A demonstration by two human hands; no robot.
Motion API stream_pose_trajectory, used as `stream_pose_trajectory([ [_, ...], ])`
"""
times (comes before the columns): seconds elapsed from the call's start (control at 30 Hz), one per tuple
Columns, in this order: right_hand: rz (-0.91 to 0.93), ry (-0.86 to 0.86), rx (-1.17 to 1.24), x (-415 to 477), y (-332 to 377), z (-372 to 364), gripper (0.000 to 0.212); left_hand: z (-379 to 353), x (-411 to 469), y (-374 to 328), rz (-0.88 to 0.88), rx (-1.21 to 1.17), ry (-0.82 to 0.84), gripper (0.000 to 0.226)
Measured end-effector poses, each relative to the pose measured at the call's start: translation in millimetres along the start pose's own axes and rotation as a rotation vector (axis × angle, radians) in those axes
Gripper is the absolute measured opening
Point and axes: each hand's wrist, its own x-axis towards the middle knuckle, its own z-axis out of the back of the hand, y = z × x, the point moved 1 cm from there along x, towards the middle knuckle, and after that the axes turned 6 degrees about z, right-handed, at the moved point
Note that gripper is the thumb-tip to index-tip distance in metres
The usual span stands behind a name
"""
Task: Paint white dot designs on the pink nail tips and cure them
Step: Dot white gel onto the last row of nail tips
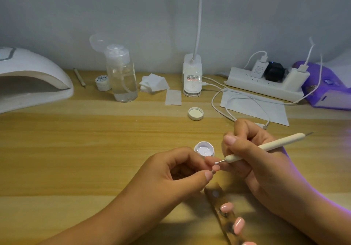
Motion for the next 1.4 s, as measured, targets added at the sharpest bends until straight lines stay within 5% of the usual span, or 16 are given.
stream_pose_trajectory([
  [1.4, -0.032, 0.066, -0.013, 2.1, -6.5, 4.4, 0.021, 1.2, -1.0, 0.7, 0.010, 0.036, 0.005, 0.007],
])
